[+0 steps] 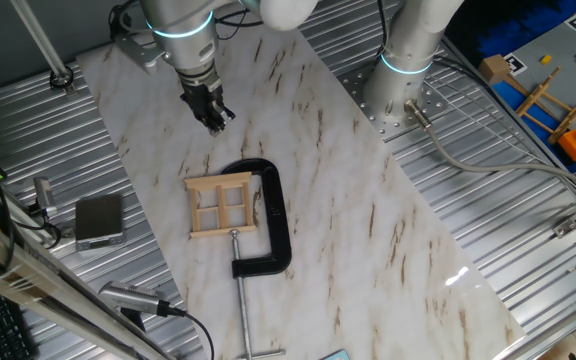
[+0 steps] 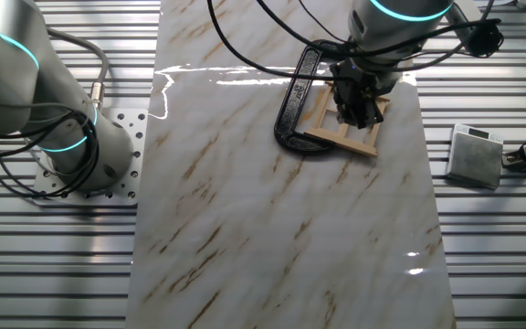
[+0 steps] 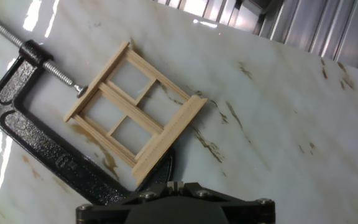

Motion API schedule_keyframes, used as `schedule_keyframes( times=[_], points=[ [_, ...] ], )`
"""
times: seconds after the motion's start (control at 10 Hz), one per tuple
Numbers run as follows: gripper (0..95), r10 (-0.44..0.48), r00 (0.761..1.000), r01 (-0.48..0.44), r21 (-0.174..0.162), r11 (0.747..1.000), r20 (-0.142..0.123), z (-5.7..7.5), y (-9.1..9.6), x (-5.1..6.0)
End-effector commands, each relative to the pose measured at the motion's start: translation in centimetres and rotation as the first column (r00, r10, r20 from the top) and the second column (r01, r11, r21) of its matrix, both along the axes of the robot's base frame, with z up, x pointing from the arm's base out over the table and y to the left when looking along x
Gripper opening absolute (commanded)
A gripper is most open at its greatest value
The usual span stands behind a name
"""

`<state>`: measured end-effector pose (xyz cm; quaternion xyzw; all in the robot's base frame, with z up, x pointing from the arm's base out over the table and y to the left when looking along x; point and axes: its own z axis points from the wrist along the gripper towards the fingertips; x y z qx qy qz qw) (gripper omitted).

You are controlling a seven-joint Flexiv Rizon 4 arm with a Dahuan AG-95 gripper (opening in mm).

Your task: Open a sliding window

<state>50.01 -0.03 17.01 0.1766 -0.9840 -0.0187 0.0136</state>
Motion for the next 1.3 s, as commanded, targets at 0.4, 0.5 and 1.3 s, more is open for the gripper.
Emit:
schedule_keyframes(
  times=[0.4,0.5,1.3],
  points=[
    [0.0,-0.019,1.000,0.020,0.038,0.999,-0.016,-0.1,0.4,0.3],
    [0.0,-0.019,1.000,0.021,0.063,0.998,-0.020,-0.5,1.0,0.8],
    [0.0,-0.091,0.995,0.093,0.084,0.992,-0.033,-4.6,8.3,3.4]
  ],
)
